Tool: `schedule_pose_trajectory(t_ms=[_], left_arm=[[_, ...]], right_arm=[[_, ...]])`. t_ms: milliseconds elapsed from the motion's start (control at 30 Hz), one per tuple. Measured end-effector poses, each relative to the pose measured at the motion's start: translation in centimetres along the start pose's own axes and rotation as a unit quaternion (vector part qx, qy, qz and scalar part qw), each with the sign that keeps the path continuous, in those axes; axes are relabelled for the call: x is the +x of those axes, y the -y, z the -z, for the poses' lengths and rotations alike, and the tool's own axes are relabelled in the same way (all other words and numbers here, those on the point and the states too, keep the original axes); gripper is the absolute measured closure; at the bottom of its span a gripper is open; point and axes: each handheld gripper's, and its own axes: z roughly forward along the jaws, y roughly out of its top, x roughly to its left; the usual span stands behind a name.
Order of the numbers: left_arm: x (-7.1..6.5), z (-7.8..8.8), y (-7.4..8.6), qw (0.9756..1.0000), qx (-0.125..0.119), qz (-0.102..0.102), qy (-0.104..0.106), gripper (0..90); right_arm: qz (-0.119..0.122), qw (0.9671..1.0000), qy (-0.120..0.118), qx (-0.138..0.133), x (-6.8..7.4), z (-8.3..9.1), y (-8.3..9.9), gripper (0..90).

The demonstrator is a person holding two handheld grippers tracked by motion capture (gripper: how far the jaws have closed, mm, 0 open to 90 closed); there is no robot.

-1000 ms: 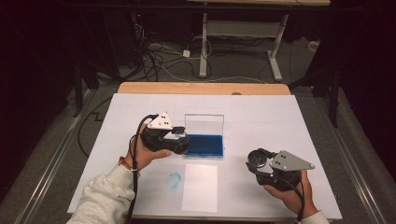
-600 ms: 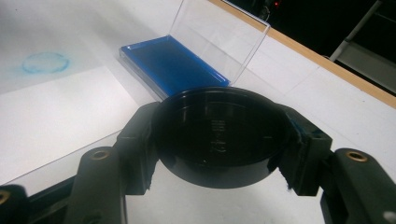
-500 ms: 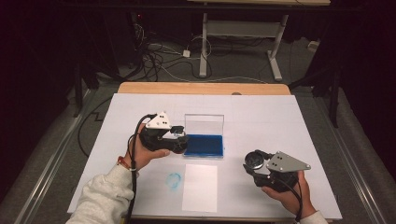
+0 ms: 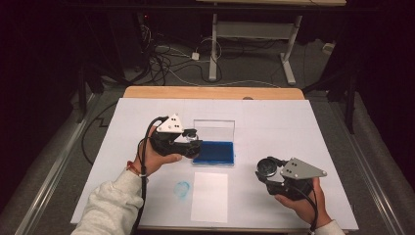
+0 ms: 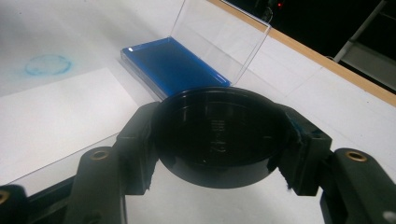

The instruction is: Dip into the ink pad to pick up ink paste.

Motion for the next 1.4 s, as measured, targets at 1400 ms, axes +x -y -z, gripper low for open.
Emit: schedule_pose_trajectory(t_ms=[1400], left_arm=[[1.3, -9.1, 2.7, 0.9996, 0.023, 0.011, -0.014, 55.2]], right_arm=[[0.008, 0.9993, -0.017, 0.034, 0.4, -0.6, 0.8, 38.7]])
